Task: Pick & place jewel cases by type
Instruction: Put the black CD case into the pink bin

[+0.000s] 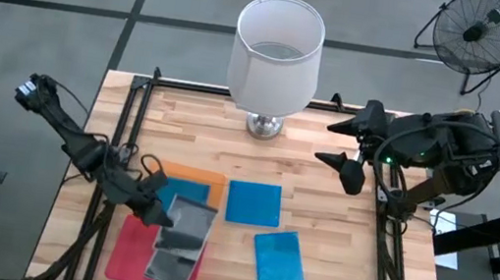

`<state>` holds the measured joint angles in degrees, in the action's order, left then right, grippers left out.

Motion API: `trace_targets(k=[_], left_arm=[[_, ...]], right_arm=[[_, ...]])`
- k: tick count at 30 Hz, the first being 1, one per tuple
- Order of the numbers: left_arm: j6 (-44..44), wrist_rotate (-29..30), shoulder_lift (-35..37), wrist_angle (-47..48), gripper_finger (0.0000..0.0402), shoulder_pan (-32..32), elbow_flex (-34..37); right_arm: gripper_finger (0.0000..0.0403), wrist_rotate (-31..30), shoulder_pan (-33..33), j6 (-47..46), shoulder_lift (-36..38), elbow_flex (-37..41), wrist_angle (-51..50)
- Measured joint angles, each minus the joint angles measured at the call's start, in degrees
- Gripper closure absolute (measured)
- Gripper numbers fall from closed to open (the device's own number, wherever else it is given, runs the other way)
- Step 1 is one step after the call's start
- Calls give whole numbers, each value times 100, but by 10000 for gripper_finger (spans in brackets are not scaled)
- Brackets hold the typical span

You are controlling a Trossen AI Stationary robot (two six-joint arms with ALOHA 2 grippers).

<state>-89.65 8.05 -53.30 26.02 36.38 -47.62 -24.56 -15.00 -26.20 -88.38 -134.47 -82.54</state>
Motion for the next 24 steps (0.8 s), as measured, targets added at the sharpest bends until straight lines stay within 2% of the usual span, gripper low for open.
trace_targets(k=[8,20,24], left_arm=[[-898,276,2,-1301,399,644,978],[-2202,1517,-51,-1738,399,1847,1550],[-2431,1707,-229,-2154,399,2030,1757]], right_arm=[[64,0,0,-42,4,0,0],[71,-7,0,-81,13,0,2],[66,-101,0,-81,13,2,5]])
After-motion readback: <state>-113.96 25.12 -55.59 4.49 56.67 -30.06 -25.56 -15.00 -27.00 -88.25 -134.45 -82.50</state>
